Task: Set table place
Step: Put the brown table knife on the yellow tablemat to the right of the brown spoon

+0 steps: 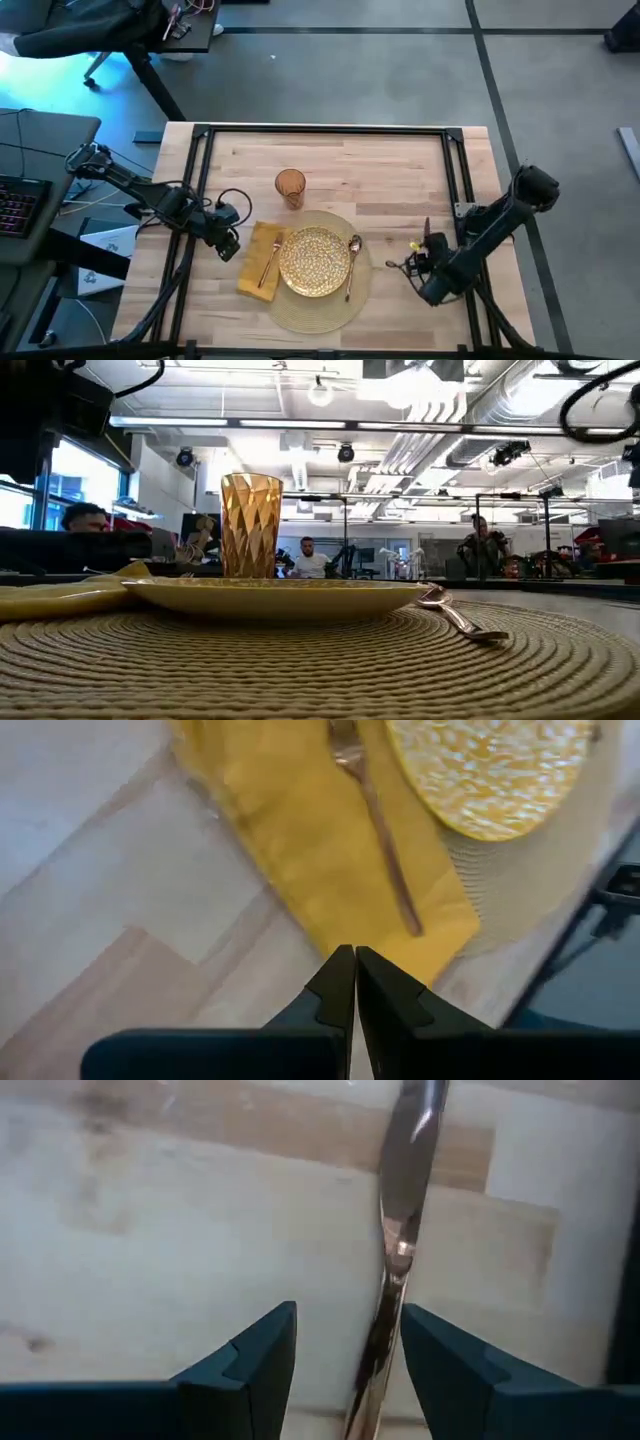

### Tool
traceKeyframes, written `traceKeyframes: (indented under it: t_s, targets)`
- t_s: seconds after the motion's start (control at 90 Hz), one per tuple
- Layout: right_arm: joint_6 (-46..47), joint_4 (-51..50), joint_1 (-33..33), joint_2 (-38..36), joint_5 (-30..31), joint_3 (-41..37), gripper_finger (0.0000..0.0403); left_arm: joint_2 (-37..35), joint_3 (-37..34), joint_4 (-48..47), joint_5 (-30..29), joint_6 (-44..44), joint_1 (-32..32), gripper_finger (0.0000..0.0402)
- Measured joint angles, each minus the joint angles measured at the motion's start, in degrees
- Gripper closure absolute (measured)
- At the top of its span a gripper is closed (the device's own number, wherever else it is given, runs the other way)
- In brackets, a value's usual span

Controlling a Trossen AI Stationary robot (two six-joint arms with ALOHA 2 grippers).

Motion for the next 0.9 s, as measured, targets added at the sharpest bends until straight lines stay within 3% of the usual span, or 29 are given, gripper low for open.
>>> traceKeyframes:
  t_s: [0.3,0.411,0.5,0.578,0.711,0.8,0.9]
  targets:
    - [-0.44,-2.91,5.31,12.46,-0.76,7.84,0.0232,0.02,0.0,2.96,0.29,-6.5,-0.01,0.0402]
    - [-0.83,-7.41,5.5,10.59,0.42,11.53,0.0216,0.0,0.0,2.96,1.88,-9.13,-0.01,0.0402]
    - [-2.9,-11.92,5.62,6.5,5.37,15.64,0.0196,0.0,0.0,2.94,2.88,-10.59,-0.01,0.0402]
    - [-11.02,-10.4,6.71,1.05,12.42,18.01,0.0179,0.01,0.0,2.99,3.07,-11.49,-0.01,0.0402]
    - [-33.05,11.26,9.42,-10.64,23.8,15.37,0.017,0.02,0.0,3.4,2.85,-12.2,-0.01,0.0402]
    - [-47.2,35.93,9.99,-16.92,28.65,7.77,0.0172,0.02,0.0,3.39,2.75,-12.11,-0.01,0.0402]
    - [-62.79,67.83,9.83,-19.19,37.93,-3.03,0.0175,0.02,0.0,3.36,2.01,-12.09,-0.01,0.0402]
